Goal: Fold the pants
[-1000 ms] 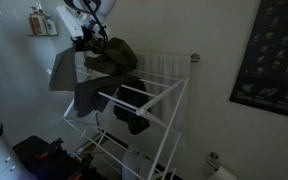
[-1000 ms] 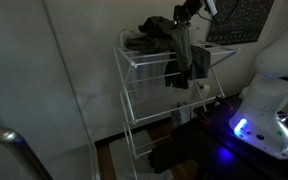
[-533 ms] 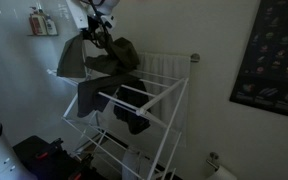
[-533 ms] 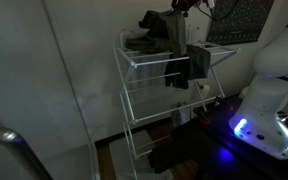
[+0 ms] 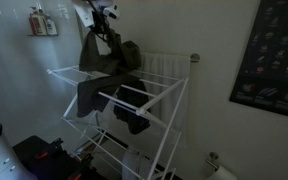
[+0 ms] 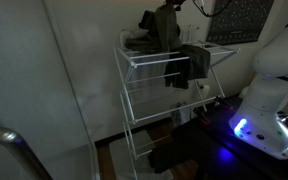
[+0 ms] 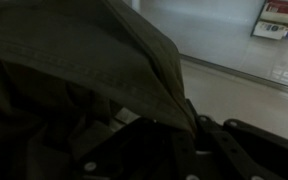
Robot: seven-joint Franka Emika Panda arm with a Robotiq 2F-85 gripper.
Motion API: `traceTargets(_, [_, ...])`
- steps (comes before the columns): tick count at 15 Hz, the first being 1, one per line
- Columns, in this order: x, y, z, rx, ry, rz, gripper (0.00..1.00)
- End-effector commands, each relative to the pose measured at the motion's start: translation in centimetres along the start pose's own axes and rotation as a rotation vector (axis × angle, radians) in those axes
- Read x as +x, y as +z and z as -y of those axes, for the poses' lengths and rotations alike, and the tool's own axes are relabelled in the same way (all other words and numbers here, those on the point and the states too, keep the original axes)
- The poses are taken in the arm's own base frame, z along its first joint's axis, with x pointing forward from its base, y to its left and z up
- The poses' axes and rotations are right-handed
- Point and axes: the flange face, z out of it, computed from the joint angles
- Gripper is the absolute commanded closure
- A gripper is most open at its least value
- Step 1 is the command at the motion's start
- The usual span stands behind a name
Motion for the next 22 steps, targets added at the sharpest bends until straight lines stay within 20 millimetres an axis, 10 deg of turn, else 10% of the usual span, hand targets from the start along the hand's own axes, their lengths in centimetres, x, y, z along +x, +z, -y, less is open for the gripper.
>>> traceTargets(1, [0.1, 2.3, 1.8, -0.056, -0.119, -0.107, 0.92])
traceTargets(7, [-0.5, 7.8, 3.0, -0.253, -0.388, -0.269, 0.93])
traceTargets(16, [-1.1, 9.9, -4.3, -0.681, -0.724, -0.194, 0.93])
traceTargets(17, [-1.1, 9.8, -5.0, -0.734, -0.756, -0.167, 0.68])
traceTargets(22, [-1.6, 9.7, -3.7, -0.773, -0.711, -0.088, 0.38])
